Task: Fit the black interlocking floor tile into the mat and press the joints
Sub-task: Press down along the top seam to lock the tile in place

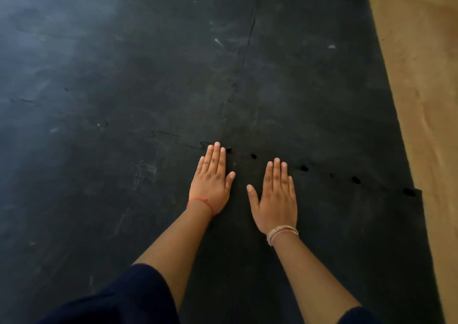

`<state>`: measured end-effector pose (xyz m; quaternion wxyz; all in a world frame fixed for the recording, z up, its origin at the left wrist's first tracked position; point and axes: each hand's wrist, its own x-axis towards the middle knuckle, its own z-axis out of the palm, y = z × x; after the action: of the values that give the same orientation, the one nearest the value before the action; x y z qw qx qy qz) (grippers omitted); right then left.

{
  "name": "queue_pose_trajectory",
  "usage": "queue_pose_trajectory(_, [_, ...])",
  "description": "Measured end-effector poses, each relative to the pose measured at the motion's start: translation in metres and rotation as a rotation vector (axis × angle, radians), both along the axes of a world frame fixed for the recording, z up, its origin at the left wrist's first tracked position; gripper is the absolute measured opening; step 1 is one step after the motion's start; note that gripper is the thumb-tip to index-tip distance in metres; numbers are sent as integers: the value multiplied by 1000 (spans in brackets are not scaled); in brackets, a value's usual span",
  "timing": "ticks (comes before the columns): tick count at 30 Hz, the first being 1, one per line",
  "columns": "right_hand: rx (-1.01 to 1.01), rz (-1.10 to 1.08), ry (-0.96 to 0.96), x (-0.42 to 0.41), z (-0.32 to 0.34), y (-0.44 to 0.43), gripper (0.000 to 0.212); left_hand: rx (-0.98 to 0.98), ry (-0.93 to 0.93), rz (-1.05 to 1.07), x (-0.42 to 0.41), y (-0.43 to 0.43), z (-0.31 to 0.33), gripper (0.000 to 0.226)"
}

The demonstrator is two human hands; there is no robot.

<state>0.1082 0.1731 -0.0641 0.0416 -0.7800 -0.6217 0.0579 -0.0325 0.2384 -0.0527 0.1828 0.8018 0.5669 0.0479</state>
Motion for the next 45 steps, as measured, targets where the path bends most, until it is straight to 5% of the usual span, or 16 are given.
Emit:
queue_pose_trajectory(17, [116, 7, 64, 12, 11, 31, 69, -41, 135, -147, -1, 39, 18, 72])
queue_pose_trajectory(24, [87, 40, 116, 19, 15, 32, 64, -114, -40, 4, 14, 31, 30, 68])
queue_pose_trajectory(45, [-38, 154, 4, 5, -7, 13, 76, 65, 106, -4, 13, 7, -15, 60])
